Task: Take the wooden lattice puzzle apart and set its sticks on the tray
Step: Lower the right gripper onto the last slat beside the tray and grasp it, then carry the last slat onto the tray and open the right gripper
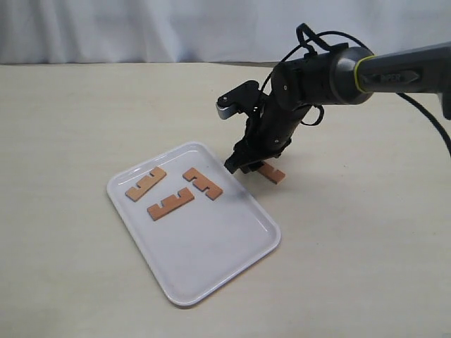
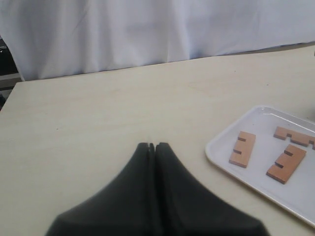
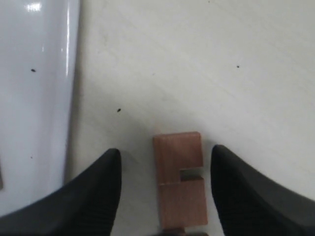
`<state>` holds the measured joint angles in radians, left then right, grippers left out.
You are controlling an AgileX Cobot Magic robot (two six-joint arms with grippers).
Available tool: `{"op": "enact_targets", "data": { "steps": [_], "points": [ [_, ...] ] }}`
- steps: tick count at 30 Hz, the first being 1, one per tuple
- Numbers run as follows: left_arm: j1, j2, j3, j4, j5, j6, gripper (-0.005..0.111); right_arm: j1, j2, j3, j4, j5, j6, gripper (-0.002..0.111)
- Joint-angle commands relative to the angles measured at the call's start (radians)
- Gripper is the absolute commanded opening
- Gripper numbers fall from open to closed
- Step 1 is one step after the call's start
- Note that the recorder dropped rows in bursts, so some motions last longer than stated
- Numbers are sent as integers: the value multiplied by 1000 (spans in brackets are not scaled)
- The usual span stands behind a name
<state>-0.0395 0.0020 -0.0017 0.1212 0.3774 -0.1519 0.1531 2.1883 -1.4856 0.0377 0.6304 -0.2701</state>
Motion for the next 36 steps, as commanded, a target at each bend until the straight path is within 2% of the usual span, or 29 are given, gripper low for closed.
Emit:
{"op": "enact_targets", "data": {
  "steps": [1, 14, 16, 20, 29, 36],
  "points": [
    [-8, -2, 2, 0, -17, 0, 0, -5, -3, -3, 7, -22, 1, 54],
    [-8, -2, 2, 0, -17, 0, 0, -19, 25, -3, 7, -44, -6, 52],
    [-8, -2, 2, 0, -17, 0, 0, -21, 27, -3, 7, -40, -6, 42],
    [-8, -2, 2, 0, -17, 0, 0, -28, 29, -3, 3, -40, -10, 4],
    [-8, -2, 2, 0, -17, 0, 0, -3, -58, -3, 6, -4, -23, 5],
    [-8, -2, 2, 0, -17, 0, 0, 117, -168, -3, 49, 51, -23, 5]
  ]
}}
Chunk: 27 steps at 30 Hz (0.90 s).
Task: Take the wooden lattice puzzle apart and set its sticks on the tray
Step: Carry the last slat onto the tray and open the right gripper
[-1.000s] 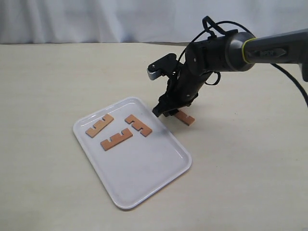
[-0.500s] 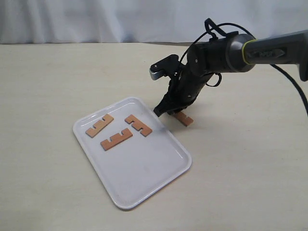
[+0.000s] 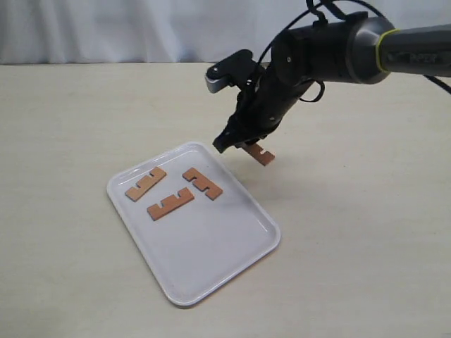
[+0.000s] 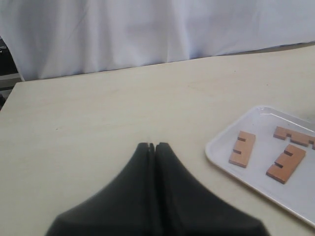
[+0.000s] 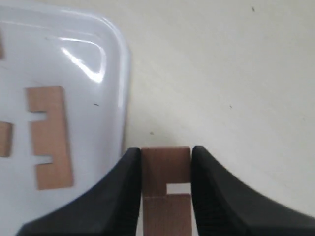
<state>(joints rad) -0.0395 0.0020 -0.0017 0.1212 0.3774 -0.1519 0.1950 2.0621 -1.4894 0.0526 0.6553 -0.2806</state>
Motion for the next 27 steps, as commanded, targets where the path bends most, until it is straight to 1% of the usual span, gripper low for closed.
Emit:
{"op": "enact_targets", "data": {
  "steps": [1, 7, 16, 19, 20, 22, 24, 25, 27],
  "points": [
    [-8, -2, 2, 0, -17, 0, 0, 94, -42, 1, 41, 24, -12, 5],
    [-8, -2, 2, 0, -17, 0, 0, 209, 7, 1, 63, -41, 9, 5],
    [-8, -2, 2, 0, -17, 0, 0, 295, 37, 1, 59, 30, 5, 5],
    [-8, -2, 2, 0, -17, 0, 0, 308, 37, 1, 33, 19, 63, 6],
    [-8, -2, 2, 0, -17, 0, 0, 308, 37, 1, 7, 16, 100, 9],
    [-8, -2, 2, 0, -17, 0, 0, 308, 35, 1, -102, 8, 225, 19],
    [-8, -2, 2, 0, -17, 0, 0, 308, 30, 1, -214, 16, 353, 33],
    [-8, -2, 2, 0, -17, 0, 0, 308, 28, 1, -234, 27, 390, 41],
    [-8, -2, 2, 0, -17, 0, 0, 308, 20, 1, -224, 58, 384, 55]
  ]
}}
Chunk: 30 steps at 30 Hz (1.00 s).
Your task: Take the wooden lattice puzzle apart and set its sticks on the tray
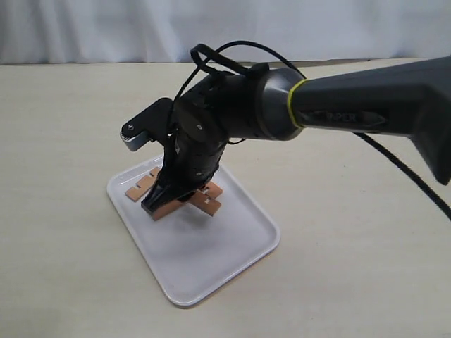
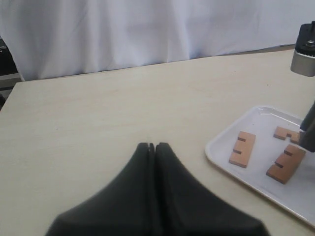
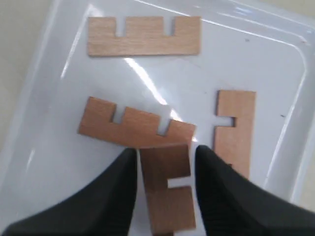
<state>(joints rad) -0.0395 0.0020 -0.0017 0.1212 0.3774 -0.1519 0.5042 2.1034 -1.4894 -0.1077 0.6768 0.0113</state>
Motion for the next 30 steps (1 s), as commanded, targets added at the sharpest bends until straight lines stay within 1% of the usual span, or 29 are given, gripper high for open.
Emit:
{"op": "enact_targets", "data": {
  "steps": [1, 4, 8, 10, 11, 13, 17, 18, 19, 21, 22, 26, 30],
  "points": [
    [-8, -2, 2, 0, -17, 0, 0, -2, -25, 1, -62, 55, 76, 58],
    [-8, -2, 2, 0, -17, 0, 0, -2, -50, 1, -33, 100, 47, 63],
    [-8, -2, 2, 0, -17, 0, 0, -2, -120, 1, 42, 152, -31, 63],
    [-8, -2, 2, 0, -17, 0, 0, -2, -170, 1, 38, 186, -51, 61],
    [-8, -2, 2, 0, -17, 0, 0, -2, -194, 1, 24, 202, -52, 58],
    [-8, -2, 2, 0, -17, 0, 0, -10, -234, 1, -20, 232, -37, 47],
    [-8, -2, 2, 0, -17, 0, 0, -60, -299, 24, -70, 259, -3, 16],
    [-8, -2, 2, 0, -17, 0, 0, -85, -311, 38, -56, 259, 0, 7],
    [-8, -2, 2, 0, -17, 0, 0, -117, -321, 52, -33, 262, 13, 5],
    [-8, -2, 2, 0, -17, 0, 0, -196, -329, 73, 33, 281, 11, 5],
    [-8, -2, 2, 0, -17, 0, 0, -257, -337, 87, 77, 303, 11, 5],
    [-8, -2, 2, 0, -17, 0, 0, -417, -405, 177, 119, 345, 0, 5],
    [-8, -2, 2, 0, -17, 0, 0, -565, -582, 328, 89, 254, 2, 5]
  ]
}}
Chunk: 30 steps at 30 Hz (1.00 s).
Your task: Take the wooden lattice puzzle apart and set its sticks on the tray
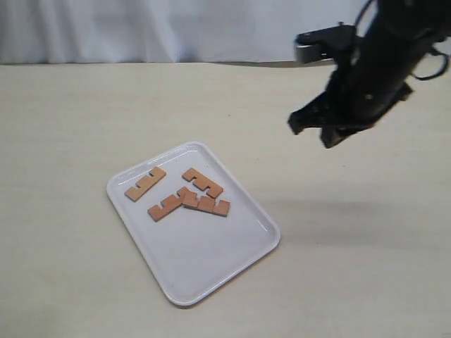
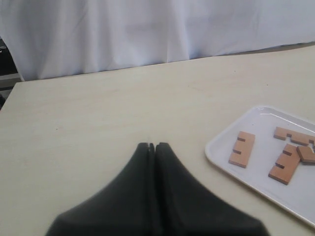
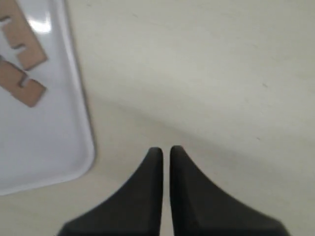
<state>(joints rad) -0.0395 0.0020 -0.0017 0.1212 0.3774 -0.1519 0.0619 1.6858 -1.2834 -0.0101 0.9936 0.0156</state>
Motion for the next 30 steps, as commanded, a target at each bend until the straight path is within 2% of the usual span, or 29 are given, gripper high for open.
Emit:
{"op": "enact_targets", "data": {
  "steps": [1, 4, 5, 6, 8, 10, 19, 25, 30],
  "points": [
    [-8, -2, 2, 0, -17, 0, 0, -162, -217, 163, -9, -99, -2, 5],
    [-8, -2, 2, 0, -17, 0, 0, -285, -422, 330, -9, -264, 13, 5],
    [-8, -2, 2, 0, -17, 0, 0, -311, -556, 450, -2, -408, 40, 5],
    [-8, -2, 2, 0, -17, 0, 0, -314, -613, 505, -2, -481, 50, 5],
    [-8, -2, 2, 0, -17, 0, 0, -314, -854, 743, -2, -768, 76, 5],
    [-8, -2, 2, 0, -17, 0, 0, -314, -1039, 858, -2, -923, 113, 5],
    [-8, -2, 2, 0, -17, 0, 0, -314, -1537, 970, 10, -994, 145, 5],
    [-8, -2, 2, 0, -17, 0, 0, -311, -1686, 977, 3, -973, 145, 5],
    [-8, -2, 2, 0, -17, 0, 0, -264, -1686, 970, -2, -966, 145, 5]
  ]
}}
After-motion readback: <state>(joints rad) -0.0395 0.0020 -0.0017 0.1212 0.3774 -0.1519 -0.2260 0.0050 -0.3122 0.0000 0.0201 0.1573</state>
